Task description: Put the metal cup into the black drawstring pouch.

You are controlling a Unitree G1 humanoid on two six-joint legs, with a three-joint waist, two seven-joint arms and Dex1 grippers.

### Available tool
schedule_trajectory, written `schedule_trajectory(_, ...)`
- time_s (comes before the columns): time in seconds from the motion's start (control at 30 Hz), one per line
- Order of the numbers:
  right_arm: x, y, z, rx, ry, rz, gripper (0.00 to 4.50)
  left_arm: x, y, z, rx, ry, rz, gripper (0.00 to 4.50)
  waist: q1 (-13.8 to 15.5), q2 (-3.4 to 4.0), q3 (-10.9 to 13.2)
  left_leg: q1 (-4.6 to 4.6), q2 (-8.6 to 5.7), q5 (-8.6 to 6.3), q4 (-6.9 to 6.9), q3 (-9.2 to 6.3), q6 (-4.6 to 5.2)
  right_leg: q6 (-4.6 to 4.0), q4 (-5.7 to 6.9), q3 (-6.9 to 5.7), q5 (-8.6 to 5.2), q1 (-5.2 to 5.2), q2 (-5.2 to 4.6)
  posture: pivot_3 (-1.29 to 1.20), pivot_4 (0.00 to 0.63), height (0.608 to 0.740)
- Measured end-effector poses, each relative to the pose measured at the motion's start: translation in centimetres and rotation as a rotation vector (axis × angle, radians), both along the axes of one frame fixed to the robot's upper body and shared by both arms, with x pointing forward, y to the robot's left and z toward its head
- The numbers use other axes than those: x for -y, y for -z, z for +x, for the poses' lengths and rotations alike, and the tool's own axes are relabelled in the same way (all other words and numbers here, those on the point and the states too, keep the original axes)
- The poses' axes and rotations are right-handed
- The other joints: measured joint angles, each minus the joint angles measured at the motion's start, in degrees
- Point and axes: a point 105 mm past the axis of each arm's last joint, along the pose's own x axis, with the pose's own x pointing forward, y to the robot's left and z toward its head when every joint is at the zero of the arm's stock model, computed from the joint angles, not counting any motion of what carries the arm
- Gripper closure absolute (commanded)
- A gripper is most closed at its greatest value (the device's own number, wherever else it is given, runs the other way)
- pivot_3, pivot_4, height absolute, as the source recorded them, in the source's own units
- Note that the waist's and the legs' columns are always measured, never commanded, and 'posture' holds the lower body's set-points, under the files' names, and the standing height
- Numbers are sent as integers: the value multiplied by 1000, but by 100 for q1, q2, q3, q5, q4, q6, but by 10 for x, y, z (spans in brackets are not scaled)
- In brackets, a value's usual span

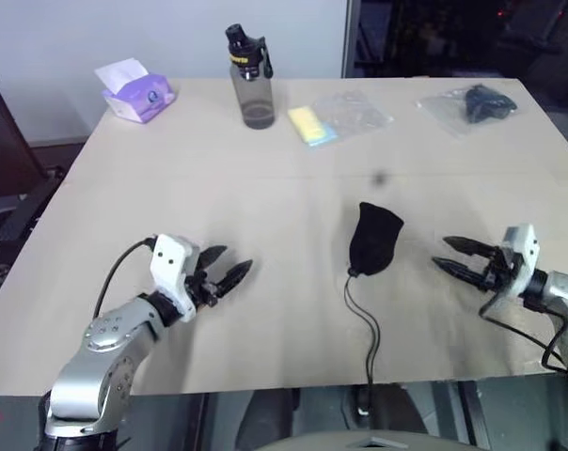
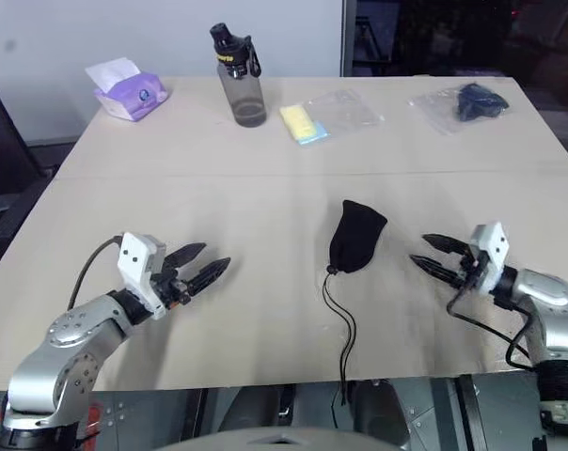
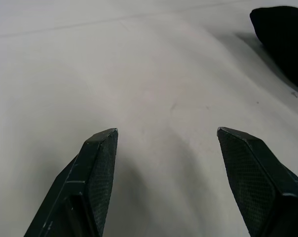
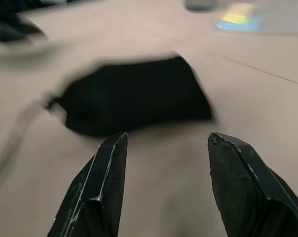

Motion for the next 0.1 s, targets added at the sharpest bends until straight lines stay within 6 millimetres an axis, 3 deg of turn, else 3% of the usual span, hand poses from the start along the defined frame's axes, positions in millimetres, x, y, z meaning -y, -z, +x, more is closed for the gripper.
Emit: schedule_trajectory(0.1, 10, 12, -1, -20, 20, -13, 1908, 1, 3, -2, 8, 5, 23, 1182, -1, 1, 0, -1, -1, 0, 0, 3, 0, -13, 0, 3, 8, -1, 0, 0, 150, 740)
